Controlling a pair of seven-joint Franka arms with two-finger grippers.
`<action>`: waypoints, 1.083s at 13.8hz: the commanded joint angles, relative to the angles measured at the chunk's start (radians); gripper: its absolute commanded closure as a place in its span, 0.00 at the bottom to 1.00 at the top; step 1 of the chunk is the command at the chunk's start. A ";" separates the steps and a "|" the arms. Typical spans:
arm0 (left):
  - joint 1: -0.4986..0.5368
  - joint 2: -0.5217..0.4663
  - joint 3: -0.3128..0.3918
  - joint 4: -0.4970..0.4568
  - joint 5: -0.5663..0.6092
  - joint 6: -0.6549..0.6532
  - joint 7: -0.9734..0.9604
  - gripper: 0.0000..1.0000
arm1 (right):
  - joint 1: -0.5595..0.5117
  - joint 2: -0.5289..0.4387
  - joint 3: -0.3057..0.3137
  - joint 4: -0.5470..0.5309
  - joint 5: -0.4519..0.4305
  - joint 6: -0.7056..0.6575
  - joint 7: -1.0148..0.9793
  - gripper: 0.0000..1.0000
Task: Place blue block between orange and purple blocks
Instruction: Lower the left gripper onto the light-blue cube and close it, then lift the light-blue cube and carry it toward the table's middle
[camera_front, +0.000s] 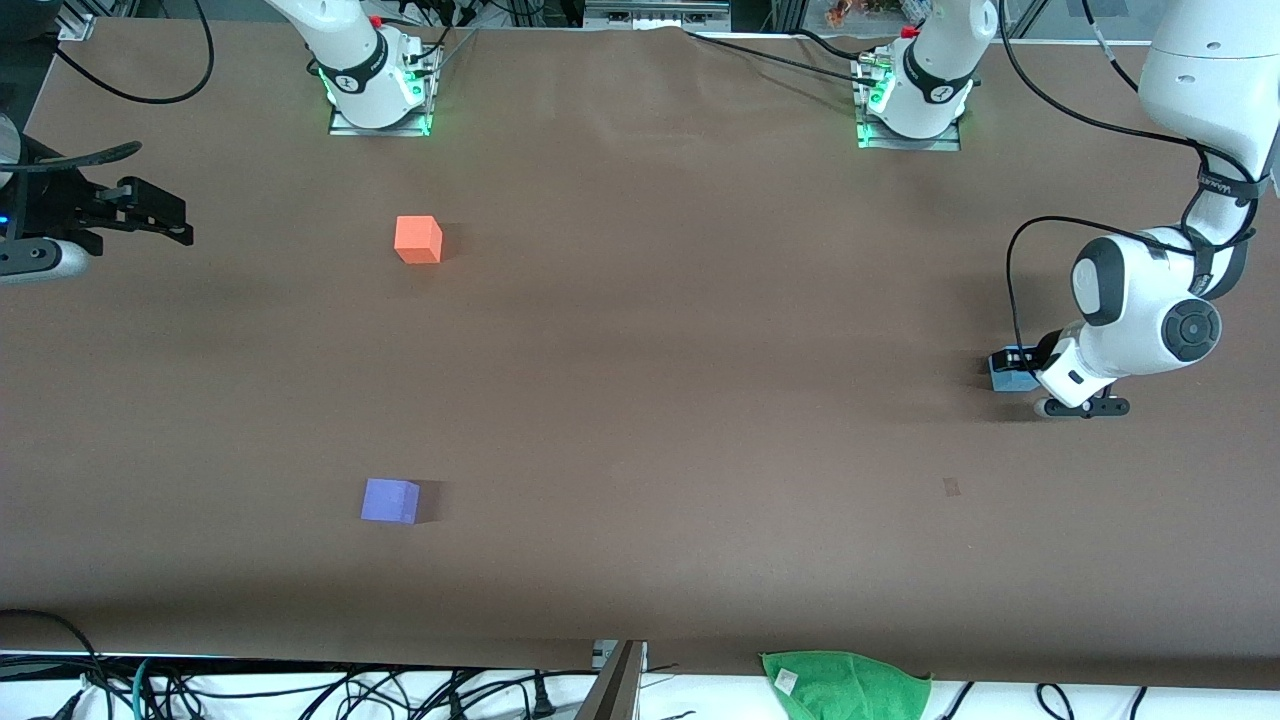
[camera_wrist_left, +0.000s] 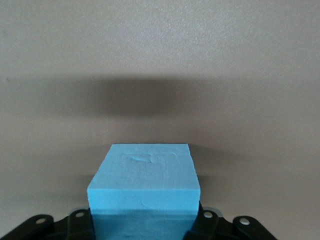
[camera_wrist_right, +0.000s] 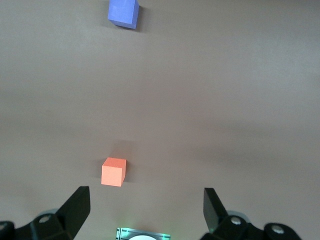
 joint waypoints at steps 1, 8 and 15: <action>0.005 -0.062 -0.008 0.016 0.003 -0.062 -0.016 0.92 | -0.007 -0.003 0.004 -0.002 0.018 0.004 0.012 0.00; -0.003 -0.129 -0.125 0.241 0.003 -0.474 -0.120 0.86 | -0.009 -0.003 0.003 -0.002 0.018 0.004 0.012 0.00; -0.035 -0.107 -0.461 0.282 -0.025 -0.475 -0.479 0.87 | -0.009 -0.001 0.003 -0.002 0.018 0.004 0.003 0.00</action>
